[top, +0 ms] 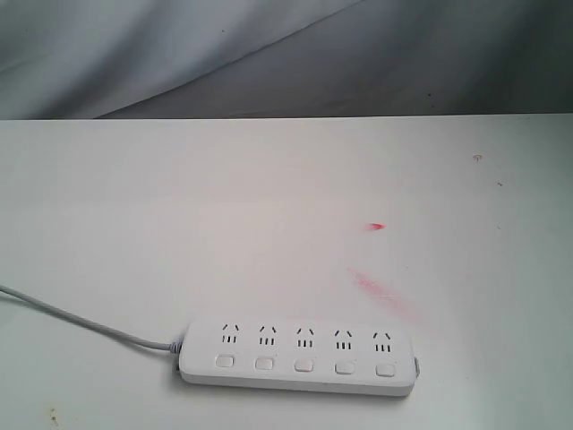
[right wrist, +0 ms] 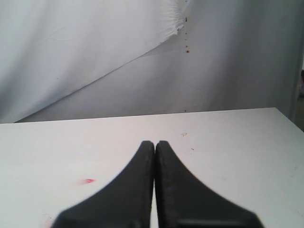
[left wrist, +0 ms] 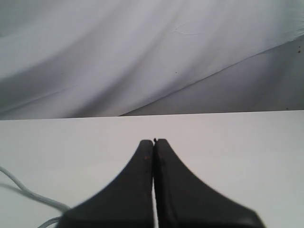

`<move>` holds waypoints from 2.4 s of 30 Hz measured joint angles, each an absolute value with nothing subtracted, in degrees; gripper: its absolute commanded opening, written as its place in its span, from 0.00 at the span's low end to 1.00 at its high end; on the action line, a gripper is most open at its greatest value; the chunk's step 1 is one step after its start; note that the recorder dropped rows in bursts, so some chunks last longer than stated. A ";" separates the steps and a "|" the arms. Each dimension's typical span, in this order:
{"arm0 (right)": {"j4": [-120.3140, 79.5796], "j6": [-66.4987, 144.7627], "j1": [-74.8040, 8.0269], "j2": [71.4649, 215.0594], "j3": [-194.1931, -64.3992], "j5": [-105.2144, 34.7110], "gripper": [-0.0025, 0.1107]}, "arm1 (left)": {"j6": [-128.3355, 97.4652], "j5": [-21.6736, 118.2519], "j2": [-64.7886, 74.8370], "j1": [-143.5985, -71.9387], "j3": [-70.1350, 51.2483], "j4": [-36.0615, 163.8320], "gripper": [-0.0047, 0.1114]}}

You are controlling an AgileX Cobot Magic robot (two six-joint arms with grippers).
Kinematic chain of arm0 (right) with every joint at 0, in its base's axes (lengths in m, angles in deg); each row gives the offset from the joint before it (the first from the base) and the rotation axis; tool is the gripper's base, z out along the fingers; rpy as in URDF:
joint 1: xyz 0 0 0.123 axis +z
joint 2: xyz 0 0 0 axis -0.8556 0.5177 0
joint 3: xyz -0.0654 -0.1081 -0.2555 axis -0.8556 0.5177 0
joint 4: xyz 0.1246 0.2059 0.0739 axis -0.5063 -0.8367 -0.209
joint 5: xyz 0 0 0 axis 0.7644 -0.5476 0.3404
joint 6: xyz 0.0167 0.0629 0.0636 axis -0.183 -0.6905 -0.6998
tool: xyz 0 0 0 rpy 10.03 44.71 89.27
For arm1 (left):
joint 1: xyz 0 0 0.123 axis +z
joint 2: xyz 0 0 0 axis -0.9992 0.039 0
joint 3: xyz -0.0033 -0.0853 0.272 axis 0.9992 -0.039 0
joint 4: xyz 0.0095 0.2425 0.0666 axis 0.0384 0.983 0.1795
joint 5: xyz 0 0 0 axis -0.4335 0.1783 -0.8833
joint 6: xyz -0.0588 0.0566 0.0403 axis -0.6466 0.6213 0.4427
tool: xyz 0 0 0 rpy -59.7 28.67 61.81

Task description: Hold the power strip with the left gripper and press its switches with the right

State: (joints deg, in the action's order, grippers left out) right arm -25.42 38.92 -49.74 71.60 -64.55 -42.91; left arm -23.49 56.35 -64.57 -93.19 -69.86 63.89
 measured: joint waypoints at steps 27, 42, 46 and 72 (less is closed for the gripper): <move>-74.67 62.28 -47.76 72.07 -83.08 -64.53 0.02 | -23.39 72.50 -64.66 -95.87 -56.87 22.30 0.04; -68.99 76.62 -42.26 115.72 -96.67 -77.05 0.02 | -1.18 83.31 -21.77 -106.42 -39.16 31.90 0.04; -67.69 77.67 -42.26 123.71 -98.10 -76.70 0.02 | 2.72 85.37 -5.26 -106.42 -32.20 31.33 0.04; -44.08 62.20 -26.87 161.59 -117.27 -75.90 0.02 | 31.57 84.47 27.95 -112.83 -18.55 31.44 0.04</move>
State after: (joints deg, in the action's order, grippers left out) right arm -44.08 62.20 -26.87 161.59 -117.27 -75.90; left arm 31.57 84.47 27.95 -112.83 -18.55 31.44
